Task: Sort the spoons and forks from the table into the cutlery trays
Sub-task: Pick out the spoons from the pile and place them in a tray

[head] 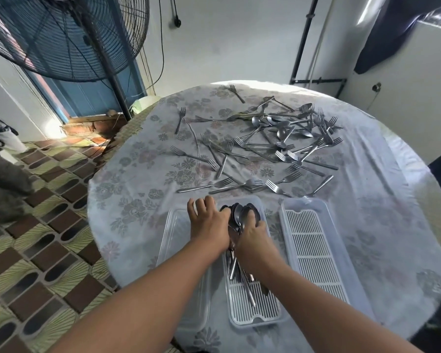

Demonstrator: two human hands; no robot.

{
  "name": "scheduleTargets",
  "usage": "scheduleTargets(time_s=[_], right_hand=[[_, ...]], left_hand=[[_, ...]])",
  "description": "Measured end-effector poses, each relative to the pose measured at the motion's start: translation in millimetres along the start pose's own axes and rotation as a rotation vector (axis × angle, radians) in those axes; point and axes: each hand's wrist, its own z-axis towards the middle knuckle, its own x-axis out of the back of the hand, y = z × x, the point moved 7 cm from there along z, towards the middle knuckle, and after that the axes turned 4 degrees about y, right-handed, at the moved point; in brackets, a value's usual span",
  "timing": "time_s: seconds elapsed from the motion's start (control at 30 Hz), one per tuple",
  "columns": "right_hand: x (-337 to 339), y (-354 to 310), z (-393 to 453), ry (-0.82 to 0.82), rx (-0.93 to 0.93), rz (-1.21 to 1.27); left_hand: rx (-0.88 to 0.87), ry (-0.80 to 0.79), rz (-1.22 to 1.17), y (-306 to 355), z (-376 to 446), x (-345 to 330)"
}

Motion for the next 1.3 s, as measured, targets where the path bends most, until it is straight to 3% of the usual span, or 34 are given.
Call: scheduleTargets(time_s=[0.2, 0.3, 0.4, 0.5, 0.6, 0.7, 0.8, 0.93, 1.07, 1.2, 1.3], right_hand=[[0.7, 7.0, 7.3, -0.053, 0.007, 0.063], [3.2, 6.4, 12.1, 0.050, -0.004, 0.204], [3.8, 10.2, 13.9, 0.129, -0.054, 0.340], [3.5, 16.5, 15.1, 0.164, -0.088, 0.420], [6.0, 10.4, 17.5, 0.187, -0.027, 0.411], [6.1, 3.3, 23.9, 0.193, 0.056, 0.325], [1.7, -3.0, 26.5, 0.183, 0.123, 0.184], [-3.1, -10.4, 21.5, 0.160, 0.221, -0.045], [13.7, -8.1, 18.1, 0.245, 0.312, -0.217], [36.1, 10.7, 16.3, 0.405, 0.246, -0.463], [34.1, 27.8, 17.3, 0.351, 0.181, -0.480]], left_hand=[[-0.131, 0.073, 0.026, 3.9, 12.4, 7.2], [-0.195, 0.133, 0.038, 6.1, 14.7, 13.6], [-0.135, 0.180, -0.042, 3.6, 6.8, 19.3], [-0.143, 0.092, -0.107, 1.5, -4.9, 9.0], [-0.196, -0.081, 0.035, 5.8, -16.6, -5.2], [-0.207, -0.165, 0.222, 8.4, -18.7, -11.1], [-0.195, -0.177, 0.255, 5.5, -10.4, -6.8], [-0.180, -0.064, 0.192, 2.7, -7.8, 3.6], [-0.221, 0.016, 0.106, 6.3, -18.3, 4.7], [-0.215, -0.014, 0.048, 9.4, -17.2, 1.3], [-0.200, -0.043, 0.051, 12.2, -14.8, -1.0]])
